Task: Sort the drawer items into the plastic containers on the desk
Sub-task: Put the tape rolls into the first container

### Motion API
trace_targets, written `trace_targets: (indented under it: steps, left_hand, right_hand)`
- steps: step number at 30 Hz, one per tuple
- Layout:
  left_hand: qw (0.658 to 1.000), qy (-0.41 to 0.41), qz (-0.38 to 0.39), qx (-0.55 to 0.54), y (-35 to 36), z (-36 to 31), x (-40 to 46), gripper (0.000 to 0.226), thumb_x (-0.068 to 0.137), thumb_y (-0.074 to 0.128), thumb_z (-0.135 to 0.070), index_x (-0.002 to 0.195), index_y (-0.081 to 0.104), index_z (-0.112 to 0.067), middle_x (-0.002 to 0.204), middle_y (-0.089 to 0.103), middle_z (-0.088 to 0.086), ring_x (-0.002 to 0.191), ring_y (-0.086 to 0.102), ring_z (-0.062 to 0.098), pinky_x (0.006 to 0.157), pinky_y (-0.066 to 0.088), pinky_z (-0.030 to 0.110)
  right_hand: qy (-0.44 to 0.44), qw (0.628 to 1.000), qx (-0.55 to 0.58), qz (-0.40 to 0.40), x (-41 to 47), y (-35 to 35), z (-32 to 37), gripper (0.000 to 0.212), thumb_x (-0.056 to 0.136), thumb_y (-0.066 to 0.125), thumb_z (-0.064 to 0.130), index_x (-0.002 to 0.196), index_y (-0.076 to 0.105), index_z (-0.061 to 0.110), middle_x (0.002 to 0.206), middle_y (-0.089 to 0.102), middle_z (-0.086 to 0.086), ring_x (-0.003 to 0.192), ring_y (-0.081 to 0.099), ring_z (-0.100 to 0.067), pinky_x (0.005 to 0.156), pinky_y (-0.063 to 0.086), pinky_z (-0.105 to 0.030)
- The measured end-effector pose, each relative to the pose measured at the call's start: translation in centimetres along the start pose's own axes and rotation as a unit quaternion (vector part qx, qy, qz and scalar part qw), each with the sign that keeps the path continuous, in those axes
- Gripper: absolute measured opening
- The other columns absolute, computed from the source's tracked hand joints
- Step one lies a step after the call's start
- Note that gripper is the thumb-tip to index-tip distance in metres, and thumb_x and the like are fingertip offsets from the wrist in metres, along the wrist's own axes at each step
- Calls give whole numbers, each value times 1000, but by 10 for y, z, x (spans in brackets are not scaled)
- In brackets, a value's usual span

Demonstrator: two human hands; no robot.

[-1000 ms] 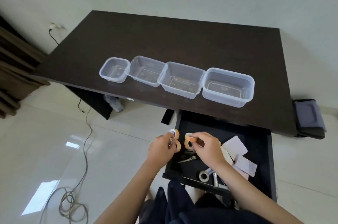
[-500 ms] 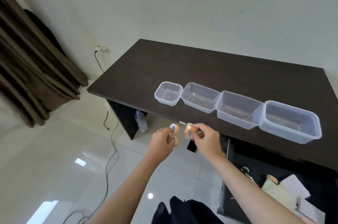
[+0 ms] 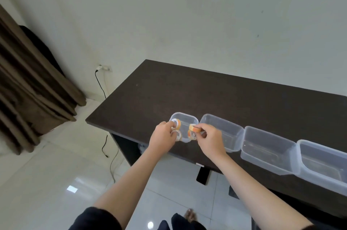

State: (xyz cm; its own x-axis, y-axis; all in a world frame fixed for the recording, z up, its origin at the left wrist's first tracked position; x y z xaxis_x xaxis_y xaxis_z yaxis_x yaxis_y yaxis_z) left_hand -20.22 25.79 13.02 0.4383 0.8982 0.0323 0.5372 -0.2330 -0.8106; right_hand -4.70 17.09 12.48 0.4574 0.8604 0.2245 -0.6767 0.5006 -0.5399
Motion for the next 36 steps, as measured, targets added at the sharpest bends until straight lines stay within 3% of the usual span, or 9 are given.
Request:
trace_targets:
  steps: [6, 11, 14, 18, 26, 29, 36]
  left_hand:
    - [996, -1, 73, 60, 15, 9, 64, 27, 85, 51, -18, 111, 59, -18, 103, 55, 7, 88, 58, 26, 72, 50, 35]
    - [985, 8, 135, 107, 35, 17, 85, 29, 85, 51, -19, 112, 61, -23, 111, 58, 4, 99, 59, 26, 79, 47, 34]
    - [977, 20, 155, 142, 43, 22, 88, 33, 82, 52, -19, 114, 60, -24, 112, 65, 2, 101, 61, 25, 83, 48, 35]
    - [985, 29, 119, 124, 42, 26, 84, 36, 84, 49, -20, 119, 58, -22, 114, 61, 2, 99, 61, 26, 83, 47, 35]
    - [998, 47, 21, 30, 38, 23, 34, 25, 86, 53, -19, 110, 61, -19, 103, 58, 0, 88, 59, 22, 69, 52, 37]
    - [998, 53, 14, -4, 42, 22, 2, 25, 85, 53, -17, 108, 63, -19, 101, 58, -1, 89, 58, 20, 68, 53, 37]
    - [997, 39, 51, -53, 66, 16, -96, 27, 88, 54, -18, 114, 62, -18, 109, 58, -2, 100, 59, 13, 81, 49, 27]
  right_hand:
    - [20, 996, -58, 57, 51, 23, -13, 18, 88, 61, 13, 101, 71, 18, 90, 64, 1, 74, 55, -10, 61, 38, -9]
    - [26, 986, -108, 123, 66, 38, -25, 21, 90, 56, 16, 105, 70, 21, 104, 64, 1, 87, 60, -17, 72, 51, -29]
    - [23, 981, -113, 153, 66, 40, -30, 26, 88, 57, 13, 112, 68, 20, 114, 62, 1, 99, 60, -17, 82, 51, -29]
    - [22, 984, -98, 150, 61, 37, -34, 33, 85, 58, 10, 113, 66, 24, 114, 61, 4, 101, 59, -14, 84, 50, -29]
    - [-17, 993, -76, 84, 25, 29, -28, 31, 83, 62, 6, 111, 67, 17, 107, 63, 2, 96, 60, -15, 82, 47, -22]
    - [-37, 995, -66, 65, -2, 25, -25, 28, 82, 63, 6, 108, 68, 16, 103, 64, 1, 93, 61, -16, 80, 49, -25]
    - [-31, 994, -74, 73, -102, 6, -34, 26, 84, 62, 10, 110, 67, 15, 103, 65, 3, 98, 60, -13, 84, 50, -26]
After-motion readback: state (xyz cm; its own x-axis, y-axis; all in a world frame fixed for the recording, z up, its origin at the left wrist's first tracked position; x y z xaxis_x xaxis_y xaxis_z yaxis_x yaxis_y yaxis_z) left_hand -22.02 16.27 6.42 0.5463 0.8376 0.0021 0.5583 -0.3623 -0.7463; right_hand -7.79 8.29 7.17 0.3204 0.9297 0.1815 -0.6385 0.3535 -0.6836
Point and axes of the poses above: each hand's wrist, its own x-axis towards the middle knuckle, its own y-axis out of the palm, z = x × y, the point moved 2 cm from there along x, towards the middle knuckle
